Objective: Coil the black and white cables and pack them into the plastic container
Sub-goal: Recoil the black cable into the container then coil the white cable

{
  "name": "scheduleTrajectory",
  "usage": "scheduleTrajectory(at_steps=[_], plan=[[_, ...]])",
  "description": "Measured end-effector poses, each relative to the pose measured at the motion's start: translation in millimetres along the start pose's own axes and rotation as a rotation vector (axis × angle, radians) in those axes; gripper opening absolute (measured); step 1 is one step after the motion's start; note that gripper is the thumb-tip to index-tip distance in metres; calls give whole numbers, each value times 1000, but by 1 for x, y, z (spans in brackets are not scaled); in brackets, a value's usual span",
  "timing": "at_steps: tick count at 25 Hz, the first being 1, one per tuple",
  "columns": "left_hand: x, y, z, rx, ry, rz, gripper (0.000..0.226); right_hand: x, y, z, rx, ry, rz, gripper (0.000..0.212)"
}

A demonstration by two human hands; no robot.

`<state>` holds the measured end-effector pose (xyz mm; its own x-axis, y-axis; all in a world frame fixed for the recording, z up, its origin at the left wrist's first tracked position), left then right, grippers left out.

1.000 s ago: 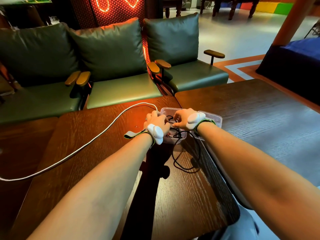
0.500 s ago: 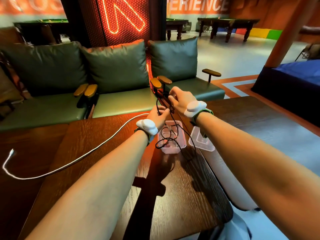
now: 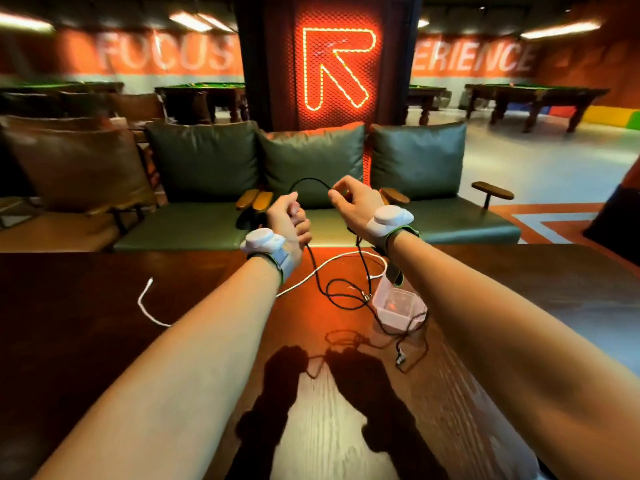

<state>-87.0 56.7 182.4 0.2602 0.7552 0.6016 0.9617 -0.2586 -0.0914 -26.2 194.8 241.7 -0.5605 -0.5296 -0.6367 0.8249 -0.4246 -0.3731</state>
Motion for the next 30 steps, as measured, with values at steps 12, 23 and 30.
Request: scheduleTrajectory(at_steps=[12,23,30], plan=[[-165,17,-23,302,-2013,643,78,148,108,-59,-85,571,645,33],[-152,58,70,226,-1616,795,27,185,147,-80,-58,391,745,27],[-149,39,35,398,-2102,562,34,171,138,-89,-49,369,664,21]])
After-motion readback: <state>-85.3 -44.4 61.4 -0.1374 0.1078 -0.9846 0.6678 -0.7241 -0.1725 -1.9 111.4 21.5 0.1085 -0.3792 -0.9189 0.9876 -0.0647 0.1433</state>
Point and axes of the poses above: each hand's wrist, its own y-axis away from the middle knuckle, its own x-axis out of the palm, z = x × y, the point moved 7 cm from there along -y, towards the middle knuckle, and after that the axes turned 12 degrees about x, right-handed, at the moved point
